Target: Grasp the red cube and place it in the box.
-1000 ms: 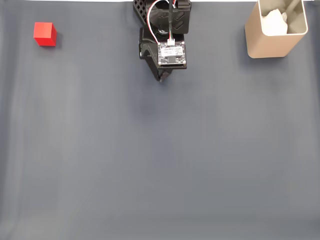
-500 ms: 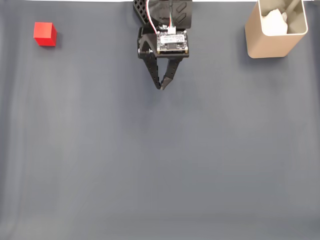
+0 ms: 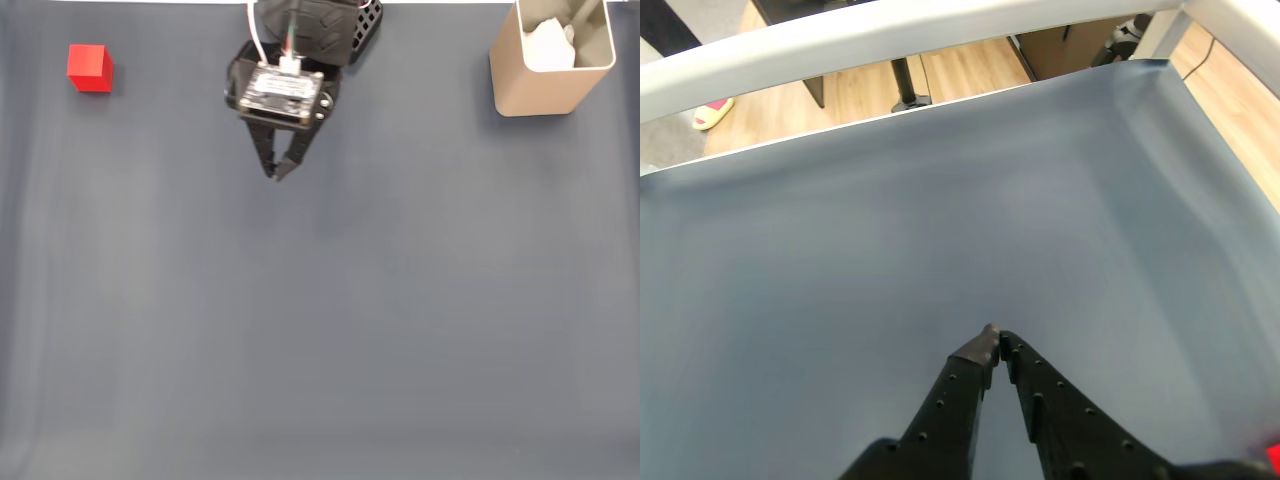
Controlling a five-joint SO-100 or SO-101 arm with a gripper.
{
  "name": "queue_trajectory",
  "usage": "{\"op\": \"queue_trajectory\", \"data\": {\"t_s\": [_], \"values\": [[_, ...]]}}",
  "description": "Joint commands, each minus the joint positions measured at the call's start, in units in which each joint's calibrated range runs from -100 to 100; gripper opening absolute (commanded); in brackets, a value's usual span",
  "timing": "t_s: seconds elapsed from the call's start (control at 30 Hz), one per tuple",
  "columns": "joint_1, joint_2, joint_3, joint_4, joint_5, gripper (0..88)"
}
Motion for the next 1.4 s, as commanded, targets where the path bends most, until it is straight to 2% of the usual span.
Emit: {"op": "queue_trajectory", "data": {"t_s": [0.0, 0.23, 0.57, 1.37], "values": [[4.09, 4.1, -8.97, 3.12, -0.39, 0.2], [12.61, 11.88, -20.45, 11.08, -0.29, 0.2], [21.34, 16.21, -25.47, 14.61, 0.2, 0.2], [37.39, 29.02, -30.85, 14.85, -0.1, 0.2]]}}
